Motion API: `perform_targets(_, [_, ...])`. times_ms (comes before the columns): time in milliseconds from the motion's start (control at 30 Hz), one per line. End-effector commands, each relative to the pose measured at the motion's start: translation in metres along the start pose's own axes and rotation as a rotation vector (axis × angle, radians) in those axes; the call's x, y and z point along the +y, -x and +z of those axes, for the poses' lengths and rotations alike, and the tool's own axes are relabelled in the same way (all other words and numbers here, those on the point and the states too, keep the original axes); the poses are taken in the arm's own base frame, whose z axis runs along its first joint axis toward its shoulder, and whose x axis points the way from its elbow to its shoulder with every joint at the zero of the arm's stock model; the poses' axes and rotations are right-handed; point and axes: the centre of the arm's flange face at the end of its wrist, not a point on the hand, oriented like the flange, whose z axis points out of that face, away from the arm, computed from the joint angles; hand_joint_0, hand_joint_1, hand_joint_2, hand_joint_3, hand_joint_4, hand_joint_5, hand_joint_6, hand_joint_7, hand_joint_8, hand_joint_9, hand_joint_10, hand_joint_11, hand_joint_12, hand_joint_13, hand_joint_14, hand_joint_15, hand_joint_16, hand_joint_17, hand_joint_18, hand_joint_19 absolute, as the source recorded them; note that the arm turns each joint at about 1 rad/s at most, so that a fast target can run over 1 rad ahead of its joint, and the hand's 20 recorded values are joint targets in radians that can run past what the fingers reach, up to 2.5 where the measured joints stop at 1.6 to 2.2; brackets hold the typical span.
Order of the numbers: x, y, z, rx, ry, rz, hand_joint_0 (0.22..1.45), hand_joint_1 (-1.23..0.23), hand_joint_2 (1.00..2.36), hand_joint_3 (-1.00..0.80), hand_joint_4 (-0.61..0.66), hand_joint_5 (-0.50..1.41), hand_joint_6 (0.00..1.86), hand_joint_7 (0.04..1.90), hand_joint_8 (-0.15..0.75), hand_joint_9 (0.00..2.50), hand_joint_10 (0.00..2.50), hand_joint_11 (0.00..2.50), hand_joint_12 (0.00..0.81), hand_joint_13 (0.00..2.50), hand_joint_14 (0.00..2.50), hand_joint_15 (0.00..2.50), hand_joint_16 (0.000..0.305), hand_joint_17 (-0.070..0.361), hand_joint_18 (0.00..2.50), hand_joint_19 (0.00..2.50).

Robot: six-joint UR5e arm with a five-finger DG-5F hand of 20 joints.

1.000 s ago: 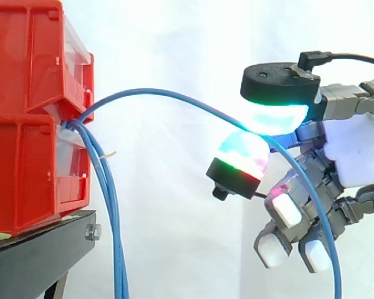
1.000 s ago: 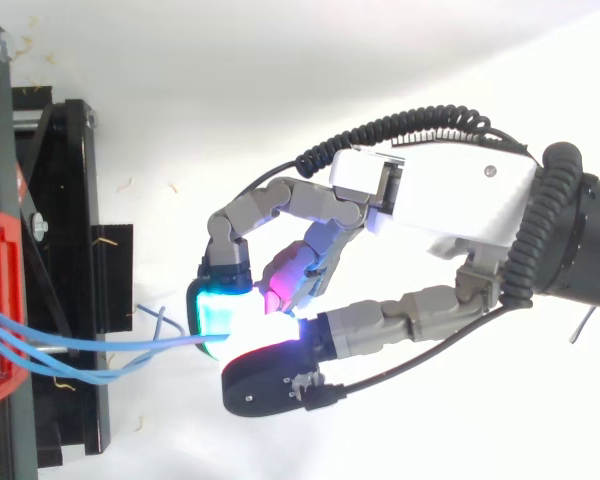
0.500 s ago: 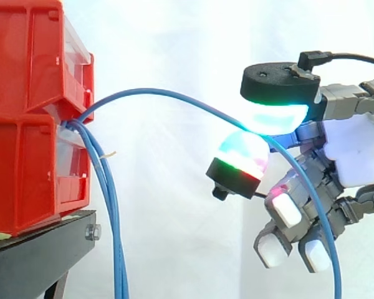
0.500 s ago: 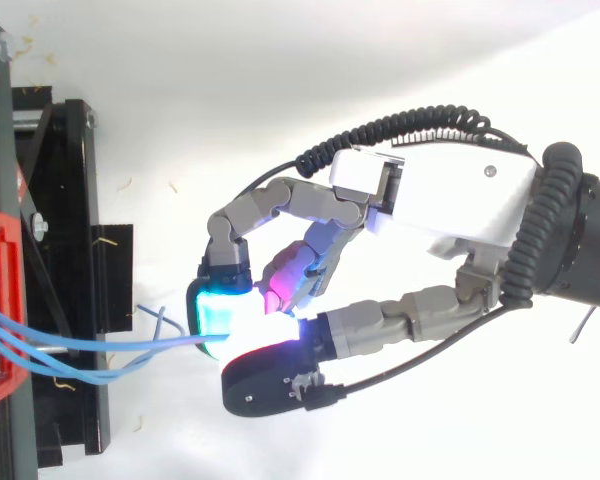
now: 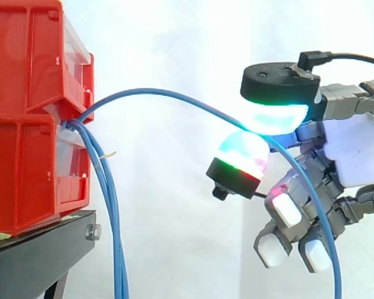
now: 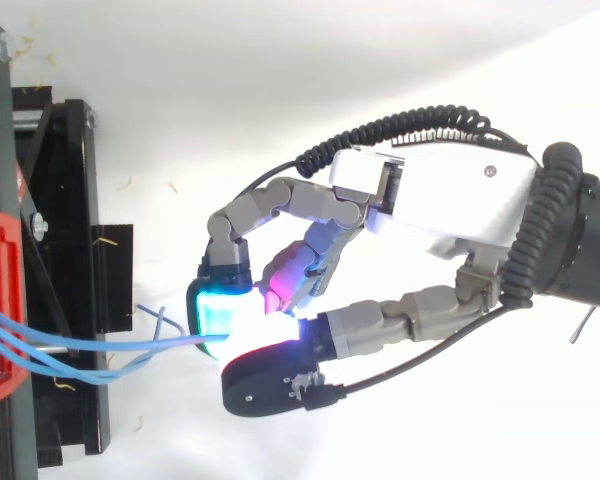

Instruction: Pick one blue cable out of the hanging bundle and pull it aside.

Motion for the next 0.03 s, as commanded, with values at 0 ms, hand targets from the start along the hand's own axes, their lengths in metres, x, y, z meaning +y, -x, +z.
perform_targets(0, [0.0001,0.0,0.0,0.0,0.0,0.0,0.56,-0.78,1.0,0.07,-0.05,-0.05,0.89,1.25,0.395,1.14,0.01,0.53,0.439,0.86,0.01,0.43,0.068,0.154,1.03,0.39])
